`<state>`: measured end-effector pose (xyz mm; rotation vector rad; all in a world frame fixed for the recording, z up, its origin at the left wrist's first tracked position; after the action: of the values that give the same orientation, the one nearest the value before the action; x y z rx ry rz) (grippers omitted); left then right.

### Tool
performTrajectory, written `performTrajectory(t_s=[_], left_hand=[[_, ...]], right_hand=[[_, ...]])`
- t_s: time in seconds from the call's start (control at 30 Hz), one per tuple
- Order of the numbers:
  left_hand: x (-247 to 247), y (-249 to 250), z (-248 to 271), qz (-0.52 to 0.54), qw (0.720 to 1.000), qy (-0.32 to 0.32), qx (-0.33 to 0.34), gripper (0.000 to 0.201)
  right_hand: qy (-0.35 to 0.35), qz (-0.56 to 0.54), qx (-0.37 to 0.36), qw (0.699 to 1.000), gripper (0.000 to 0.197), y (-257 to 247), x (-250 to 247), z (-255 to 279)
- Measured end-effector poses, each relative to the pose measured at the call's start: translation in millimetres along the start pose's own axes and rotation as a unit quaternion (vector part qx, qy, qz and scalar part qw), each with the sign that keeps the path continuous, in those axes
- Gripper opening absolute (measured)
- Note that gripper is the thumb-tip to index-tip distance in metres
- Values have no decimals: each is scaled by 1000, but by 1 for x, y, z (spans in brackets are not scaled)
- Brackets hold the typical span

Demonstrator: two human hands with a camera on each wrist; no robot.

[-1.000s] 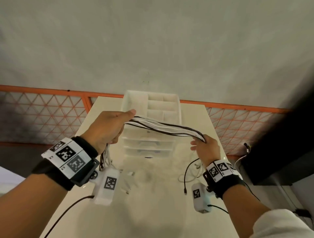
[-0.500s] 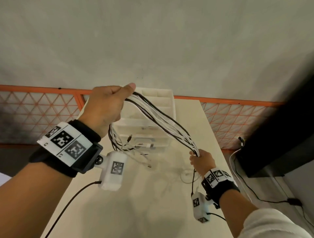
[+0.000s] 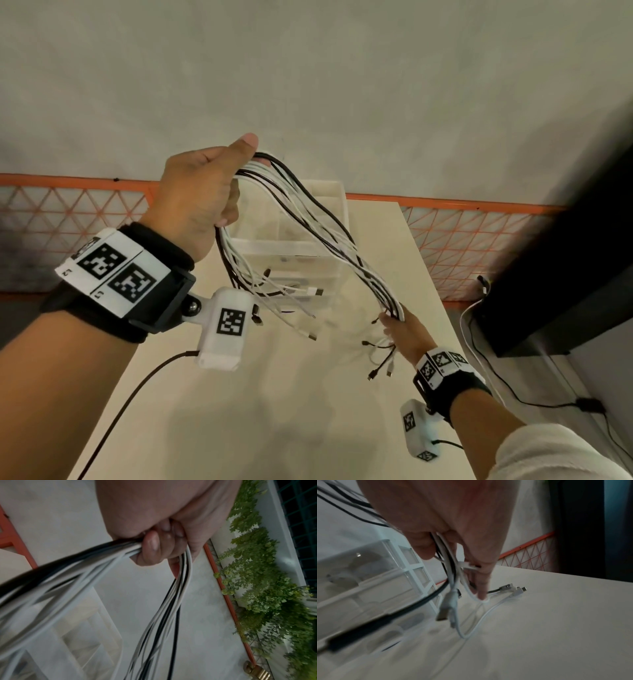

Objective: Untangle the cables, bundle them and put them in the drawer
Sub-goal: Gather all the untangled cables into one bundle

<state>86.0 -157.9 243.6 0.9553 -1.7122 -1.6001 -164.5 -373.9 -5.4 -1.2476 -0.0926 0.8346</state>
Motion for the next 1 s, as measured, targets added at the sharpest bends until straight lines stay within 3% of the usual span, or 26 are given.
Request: performTrajectory(t_s=[0.07, 0.13, 0.27, 0.4, 0.5, 0.57, 0.63, 0.73, 0.83, 0.93, 1.0], left_hand=[[-1, -2, -1, -5, 1000, 1, -6, 50], [-3, -3, -1, -5, 1000, 7, -2, 47], [-1, 4, 2, 8, 1000, 8, 16, 33], [9, 3, 5, 6, 1000, -20, 11, 32], [14, -4, 8, 3, 1000, -29, 1, 30], [17, -6, 10, 5, 999, -33, -8, 29], [18, -7, 12, 3, 999, -35, -11, 29], [19, -5, 12, 0, 999, -41, -8, 28], [22, -1, 15, -15, 998, -56, -7, 28], [30, 4, 20, -53, 995, -88, 1, 29], [39, 7, 26, -95, 988, -124, 14, 29]], right_hand=[[27, -75, 7, 997, 16, 2, -4, -3], [48, -77, -2, 996, 14, 1, -6, -4], [92, 128, -15, 987, 4, 1, -14, 1], [59, 242, 45, 967, 21, 15, -10, 2], [43, 209, 95, 972, 33, 23, -8, 1], [28, 182, 100, 978, 29, 27, -6, 0], [30, 173, 58, 983, 26, 24, -6, -1], [48, 166, 6, 985, 46, 9, -12, 2], [4, 177, -14, 984, 71, -18, -7, 8], [-29, 147, -112, 982, 98, -80, -1, 29], [-39, 96, -213, 971, 103, -140, 4, 56]])
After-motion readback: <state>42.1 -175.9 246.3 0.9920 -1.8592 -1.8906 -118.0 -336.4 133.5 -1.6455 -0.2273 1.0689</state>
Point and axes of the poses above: each hand's wrist, its own z-axis away from the middle knuckle, its own x-axis out of the palm, y = z × x, the point moved 6 cm from there along -z, towards the middle knuckle, and after that the axes turned 11 degrees about -z, right-handed, at the moved point
